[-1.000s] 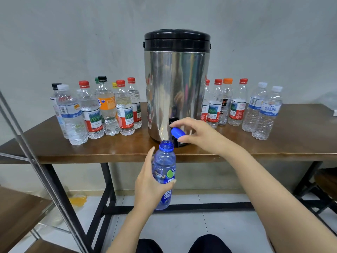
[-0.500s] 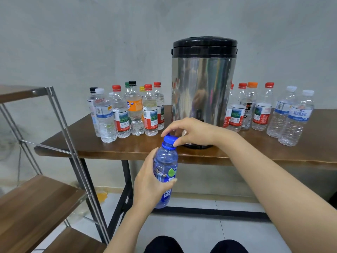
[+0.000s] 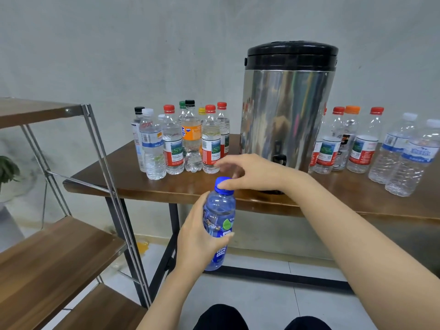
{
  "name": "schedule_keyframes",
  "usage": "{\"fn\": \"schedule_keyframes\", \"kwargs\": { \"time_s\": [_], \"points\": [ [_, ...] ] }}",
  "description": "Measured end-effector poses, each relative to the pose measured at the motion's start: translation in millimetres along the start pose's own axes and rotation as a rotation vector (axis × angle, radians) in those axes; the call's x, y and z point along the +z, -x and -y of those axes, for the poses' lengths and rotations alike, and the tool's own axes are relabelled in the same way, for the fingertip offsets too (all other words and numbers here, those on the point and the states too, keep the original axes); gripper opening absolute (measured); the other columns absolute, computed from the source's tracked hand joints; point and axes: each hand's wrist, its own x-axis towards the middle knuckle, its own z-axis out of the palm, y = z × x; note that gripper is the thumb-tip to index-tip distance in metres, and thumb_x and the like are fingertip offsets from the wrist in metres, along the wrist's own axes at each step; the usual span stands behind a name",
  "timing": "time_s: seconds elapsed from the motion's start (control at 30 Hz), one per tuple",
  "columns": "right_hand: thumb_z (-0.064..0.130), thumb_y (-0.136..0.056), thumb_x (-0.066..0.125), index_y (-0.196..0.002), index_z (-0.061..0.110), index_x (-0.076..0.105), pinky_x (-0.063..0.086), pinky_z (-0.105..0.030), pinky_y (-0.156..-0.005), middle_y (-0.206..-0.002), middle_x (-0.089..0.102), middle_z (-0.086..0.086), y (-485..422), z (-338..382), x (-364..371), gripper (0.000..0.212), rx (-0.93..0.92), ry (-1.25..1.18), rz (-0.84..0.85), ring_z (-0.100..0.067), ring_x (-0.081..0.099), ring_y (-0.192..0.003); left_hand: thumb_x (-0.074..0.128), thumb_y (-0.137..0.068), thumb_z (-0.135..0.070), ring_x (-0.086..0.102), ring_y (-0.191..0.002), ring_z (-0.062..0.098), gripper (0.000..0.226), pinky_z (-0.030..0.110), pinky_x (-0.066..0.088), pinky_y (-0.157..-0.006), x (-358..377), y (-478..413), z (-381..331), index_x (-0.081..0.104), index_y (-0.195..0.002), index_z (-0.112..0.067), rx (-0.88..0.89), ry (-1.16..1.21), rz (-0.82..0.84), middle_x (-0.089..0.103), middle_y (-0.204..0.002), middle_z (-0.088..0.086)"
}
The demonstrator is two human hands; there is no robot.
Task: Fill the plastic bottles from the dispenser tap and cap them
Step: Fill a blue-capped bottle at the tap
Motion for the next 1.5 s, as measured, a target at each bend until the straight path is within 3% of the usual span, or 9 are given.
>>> {"fn": "schedule_keyframes", "kwargs": {
  "time_s": [0.1, 0.23, 0.37, 0.57, 0.7, 0.83, 1.0, 1.13, 1.5],
  "points": [
    [0.022, -0.088, 0.072, -0.141, 0.029, 0.047, 0.051, -0.019, -0.089, -0.127, 0.061, 0.008, -3.3, -0.7, -1.8, 0.059, -0.049, -0.137, 0.034, -0.006, 0.061, -0.107, 0.093, -0.061, -0.030, 0.058, -0.113, -0.003, 0.098, 0.019, 0.051, -0.089, -2.8, -2.3, 3.1, 0.037, -0.141, -0.041, 0.008, -0.004, -0.015, 0.057, -0.126, -0.025],
    [0.050, -0.081, 0.073, -0.122, 0.023, 0.061, 0.052, -0.027, -0.076, -0.097, 0.065, 0.005, -13.2, 3.7, 14.0, 0.050, -0.008, 0.011, -0.147, -0.008, 0.060, -0.085, 0.093, -0.061, -0.033, 0.058, -0.111, -0.003, 0.098, 0.019, 0.053, -0.089, -3.0, -6.7, 3.7, 0.036, -0.141, -0.040, -0.004, -0.014, -0.012, 0.056, -0.126, -0.024],
    [0.034, -0.090, 0.069, -0.140, 0.027, 0.049, 0.051, -0.023, -0.090, -0.123, 0.064, 0.007, -18.9, -0.2, 14.4, 0.054, -0.022, -0.191, -0.036, -0.006, 0.061, -0.107, 0.093, -0.061, -0.031, 0.057, -0.113, -0.004, 0.097, 0.020, 0.052, -0.090, -7.6, -9.3, 9.8, 0.036, -0.140, -0.040, 0.004, -0.014, -0.025, 0.055, -0.124, -0.028],
    [0.047, -0.081, 0.075, -0.120, 0.026, 0.060, 0.049, -0.021, -0.080, -0.103, 0.066, 0.007, -32.3, -0.7, 18.4, 0.047, 0.001, -0.108, -0.131, -0.006, 0.061, -0.094, 0.093, -0.061, -0.033, 0.058, -0.113, 0.000, 0.098, 0.025, 0.054, -0.092, -10.3, -17.5, 15.5, 0.036, -0.140, -0.040, -0.006, -0.022, -0.022, 0.057, -0.128, -0.022],
    [0.018, -0.084, 0.077, -0.131, 0.024, 0.056, 0.050, -0.017, -0.094, -0.119, 0.068, 0.005, -36.8, -4.7, 16.0, 0.052, -0.052, -0.255, -0.023, -0.004, 0.063, -0.108, 0.093, -0.061, -0.028, 0.058, -0.113, -0.003, 0.096, 0.021, 0.053, -0.090, -13.2, -20.7, 18.9, 0.038, -0.139, -0.039, -0.020, 0.008, -0.057, 0.056, -0.129, -0.022],
    [0.022, -0.078, 0.082, -0.121, 0.022, 0.061, 0.053, -0.022, -0.088, -0.107, 0.071, 0.004, -47.9, -7.2, 27.4, 0.048, -0.086, -0.285, -0.178, -0.008, 0.066, -0.095, 0.093, -0.061, -0.026, 0.058, -0.116, 0.001, 0.098, 0.029, 0.055, -0.094, -12.8, -25.9, 20.9, 0.038, -0.142, -0.036, -0.029, 0.044, -0.090, 0.056, -0.132, -0.020],
    [0.041, -0.091, 0.064, -0.122, 0.038, 0.052, 0.050, -0.021, -0.082, -0.113, 0.058, 0.011, -69.0, -24.0, 51.9, 0.033, -0.082, -0.361, -0.518, -0.004, 0.057, -0.098, 0.093, -0.061, -0.021, 0.056, -0.121, 0.005, 0.100, 0.032, 0.051, -0.101, -26.1, -62.2, 8.6, 0.039, -0.145, -0.027, 0.017, 0.096, -0.240, 0.055, -0.136, -0.011],
    [0.047, -0.098, 0.048, -0.129, 0.024, 0.052, 0.049, -0.042, -0.091, -0.121, 0.058, 0.003, -94.2, -50.5, 80.4, 0.039, 0.059, -0.253, -0.657, -0.018, 0.056, -0.110, 0.089, -0.065, -0.030, 0.053, -0.124, 0.007, 0.101, 0.031, 0.050, -0.099, -41.2, -111.2, 0.7, 0.034, -0.150, -0.025, 0.089, 0.017, -0.364, 0.052, -0.143, -0.005],
    [0.043, -0.104, 0.034, -0.140, 0.022, 0.044, 0.041, -0.036, -0.098, -0.135, 0.055, -0.001, -131.2, -81.9, 131.8, 0.043, 0.279, 0.287, -0.466, -0.024, 0.045, -0.125, 0.085, -0.071, -0.040, 0.043, -0.138, 0.018, 0.107, 0.048, 0.048, -0.104, -30.2, -176.6, 38.4, 0.021, -0.155, -0.022, 0.051, -0.173, -0.388, 0.039, -0.155, -0.001]
  ]
}}
